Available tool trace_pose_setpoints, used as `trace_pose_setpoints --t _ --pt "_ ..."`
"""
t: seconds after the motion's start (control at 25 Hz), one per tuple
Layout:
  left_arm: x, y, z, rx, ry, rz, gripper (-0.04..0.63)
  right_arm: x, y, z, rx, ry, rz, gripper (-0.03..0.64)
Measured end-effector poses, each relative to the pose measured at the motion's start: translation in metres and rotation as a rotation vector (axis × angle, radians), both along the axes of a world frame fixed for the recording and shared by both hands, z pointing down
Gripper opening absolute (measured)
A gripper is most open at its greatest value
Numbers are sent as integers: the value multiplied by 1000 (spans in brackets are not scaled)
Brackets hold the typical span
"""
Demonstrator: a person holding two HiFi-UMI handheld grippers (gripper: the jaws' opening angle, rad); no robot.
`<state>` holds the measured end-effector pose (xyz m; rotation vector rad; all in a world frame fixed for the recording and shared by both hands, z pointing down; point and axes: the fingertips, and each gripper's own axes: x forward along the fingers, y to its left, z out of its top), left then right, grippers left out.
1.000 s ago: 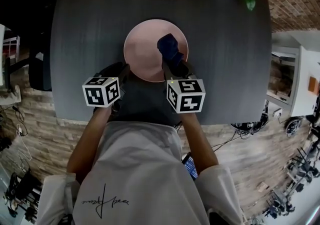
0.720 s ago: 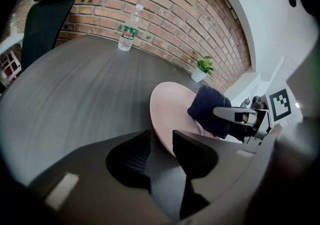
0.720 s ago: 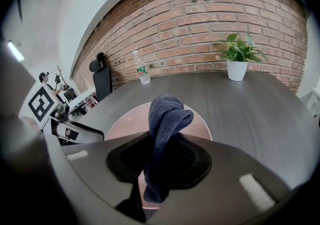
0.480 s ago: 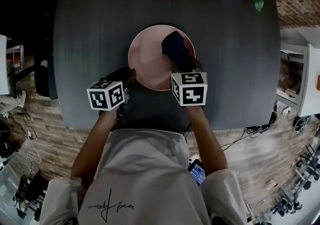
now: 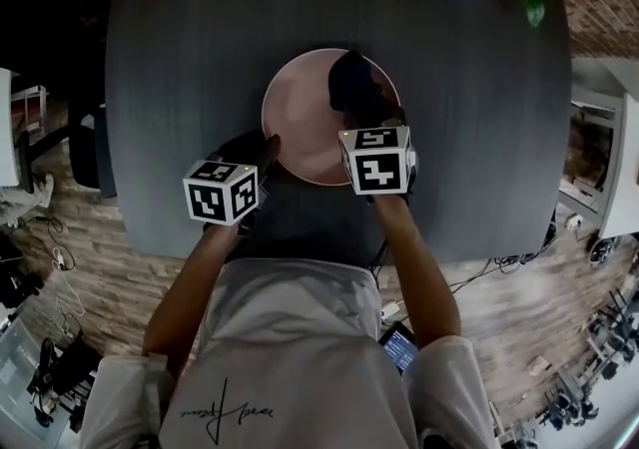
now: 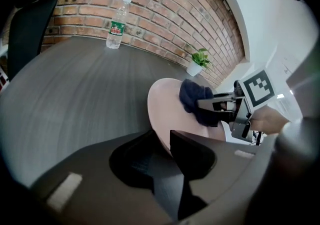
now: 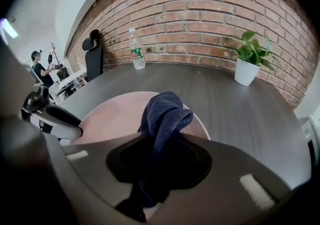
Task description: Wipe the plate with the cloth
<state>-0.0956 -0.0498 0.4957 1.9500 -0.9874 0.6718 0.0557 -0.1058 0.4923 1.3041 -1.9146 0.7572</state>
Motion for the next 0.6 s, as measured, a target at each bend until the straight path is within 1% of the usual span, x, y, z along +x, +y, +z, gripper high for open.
trace_pose_setpoints --t 0.24,0.44,0.6 --pt "-4 -5 -2 -2 30 -12 109 -9 -12 7 -24 37 -32 91" --pt "-4 -9 -2 11 50 -7 109 -11 -20 7 -19 53 -42 91" --pt "-3 -10 -2 14 63 1 109 -13 -24 7 -16 89 -69 91"
